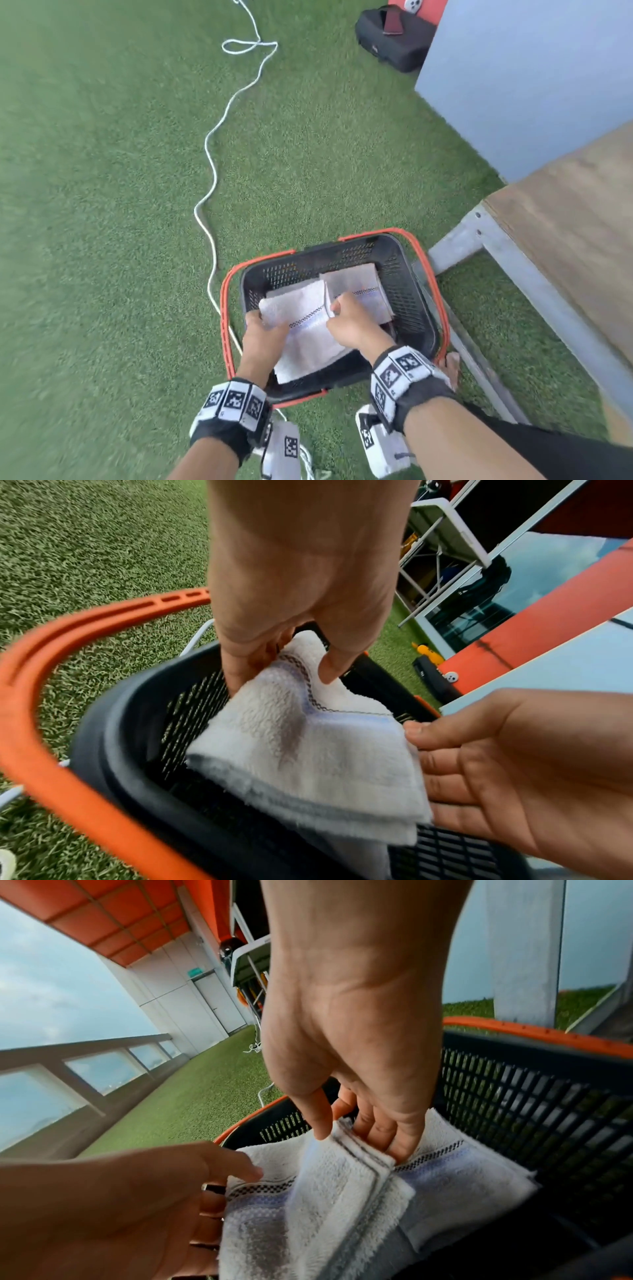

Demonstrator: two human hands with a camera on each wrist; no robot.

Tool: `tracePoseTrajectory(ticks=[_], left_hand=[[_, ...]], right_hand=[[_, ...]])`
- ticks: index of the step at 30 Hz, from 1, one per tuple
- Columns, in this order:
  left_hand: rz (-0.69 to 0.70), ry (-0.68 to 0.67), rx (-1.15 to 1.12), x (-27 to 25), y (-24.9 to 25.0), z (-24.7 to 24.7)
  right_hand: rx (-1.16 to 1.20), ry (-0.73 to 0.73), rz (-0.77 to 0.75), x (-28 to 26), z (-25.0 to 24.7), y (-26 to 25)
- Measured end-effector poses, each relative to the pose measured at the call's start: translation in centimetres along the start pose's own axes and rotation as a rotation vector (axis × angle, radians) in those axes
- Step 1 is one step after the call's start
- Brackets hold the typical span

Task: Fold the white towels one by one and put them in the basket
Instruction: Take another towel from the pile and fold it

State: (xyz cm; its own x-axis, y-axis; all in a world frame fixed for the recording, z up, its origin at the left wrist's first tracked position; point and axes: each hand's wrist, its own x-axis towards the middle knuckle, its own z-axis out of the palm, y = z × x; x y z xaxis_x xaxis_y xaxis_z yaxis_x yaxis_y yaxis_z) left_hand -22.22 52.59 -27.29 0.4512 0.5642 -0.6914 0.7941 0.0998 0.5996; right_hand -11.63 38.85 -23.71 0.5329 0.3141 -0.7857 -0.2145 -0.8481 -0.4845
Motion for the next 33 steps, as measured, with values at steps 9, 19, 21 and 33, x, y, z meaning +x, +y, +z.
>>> tracePoseTrajectory(ticks=[9,19,21,33], left_hand=[[0.029,0.056,0.166,4.2,-0.1,2.9],[0.004,-0.100,0.294,6.0,-0.6,4.0],[0.000,-0.109,0.338,6.4,-0.6,4.2],[-0.018,-0.081,0.293,7.2,-1.2,4.6]], right_hand=[[0.040,-0.029,-0.052,3.7,-0.4,0.7],[-0.020,-0.084,-0.062,3.6,-0.2,2.9],[-0.077,-0.108,-0.053,4.7,0.1,2.8],[-0.402,-0.329,0.106,9.5,3.4,3.7]])
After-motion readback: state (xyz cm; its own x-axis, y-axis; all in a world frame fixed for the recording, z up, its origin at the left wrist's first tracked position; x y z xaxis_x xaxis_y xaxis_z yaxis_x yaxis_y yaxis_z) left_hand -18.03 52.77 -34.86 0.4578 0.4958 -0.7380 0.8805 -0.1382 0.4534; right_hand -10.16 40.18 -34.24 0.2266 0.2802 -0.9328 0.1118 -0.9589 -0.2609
